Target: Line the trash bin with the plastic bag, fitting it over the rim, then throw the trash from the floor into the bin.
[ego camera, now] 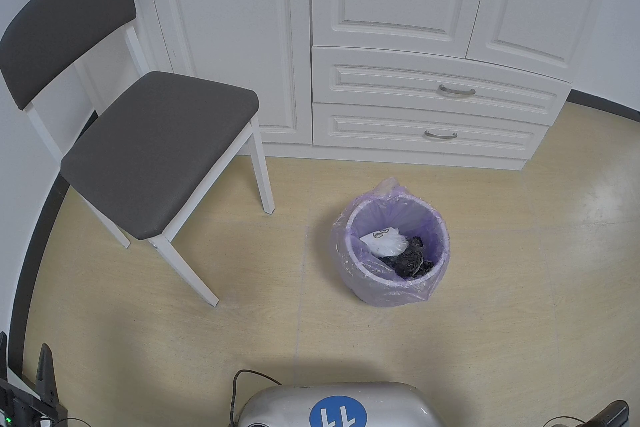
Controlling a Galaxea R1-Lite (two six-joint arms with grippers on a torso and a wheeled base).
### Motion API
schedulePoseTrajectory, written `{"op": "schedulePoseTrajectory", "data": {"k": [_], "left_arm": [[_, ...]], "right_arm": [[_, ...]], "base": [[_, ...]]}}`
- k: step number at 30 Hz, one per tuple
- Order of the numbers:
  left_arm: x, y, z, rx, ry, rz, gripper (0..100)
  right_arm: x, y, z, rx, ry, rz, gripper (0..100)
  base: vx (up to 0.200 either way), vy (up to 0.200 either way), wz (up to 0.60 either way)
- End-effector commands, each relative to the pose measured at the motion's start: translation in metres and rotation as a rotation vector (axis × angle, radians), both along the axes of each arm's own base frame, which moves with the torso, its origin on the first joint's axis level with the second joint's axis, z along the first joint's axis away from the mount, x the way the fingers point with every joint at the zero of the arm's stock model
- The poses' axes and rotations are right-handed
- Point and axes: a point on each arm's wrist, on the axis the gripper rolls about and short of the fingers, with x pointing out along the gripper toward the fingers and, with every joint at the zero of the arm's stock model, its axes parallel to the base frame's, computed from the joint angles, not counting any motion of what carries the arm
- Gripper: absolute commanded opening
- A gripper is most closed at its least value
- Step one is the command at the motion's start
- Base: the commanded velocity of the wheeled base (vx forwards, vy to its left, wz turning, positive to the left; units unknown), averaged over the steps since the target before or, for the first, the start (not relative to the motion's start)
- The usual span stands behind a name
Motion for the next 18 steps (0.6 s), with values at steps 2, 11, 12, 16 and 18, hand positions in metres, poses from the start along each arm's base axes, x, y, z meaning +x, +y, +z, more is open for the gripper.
{"op": "schedulePoseTrajectory", "data": {"k": [2,11,12,16,18], "left_arm": [[0.0004,0.0000,-0.0051,-0.003,0.003,0.000,100],[0.0005,-0.0004,-0.0075,-0.032,0.024,-0.022,100],[0.0006,-0.0007,-0.0077,-0.057,0.021,-0.037,100],[0.0008,-0.0020,-0.0078,-0.078,0.017,-0.098,100],[0.0009,-0.0026,-0.0081,-0.057,0.024,-0.120,100]], "right_arm": [[0.0009,-0.0005,-0.0058,0.018,0.006,-0.015,100],[0.0009,-0.0006,-0.0058,0.018,0.008,-0.023,100],[0.0009,-0.0007,-0.0058,0.019,0.008,-0.024,100],[0.0011,-0.0008,-0.0060,0.015,0.016,-0.038,100],[0.0017,-0.0008,-0.0066,0.013,0.025,-0.042,100]], "base": [[0.000,0.000,0.00],[0.000,0.000,0.00],[0.000,0.000,0.00],[0.000,0.000,0.00],[0.000,0.000,0.00]]}}
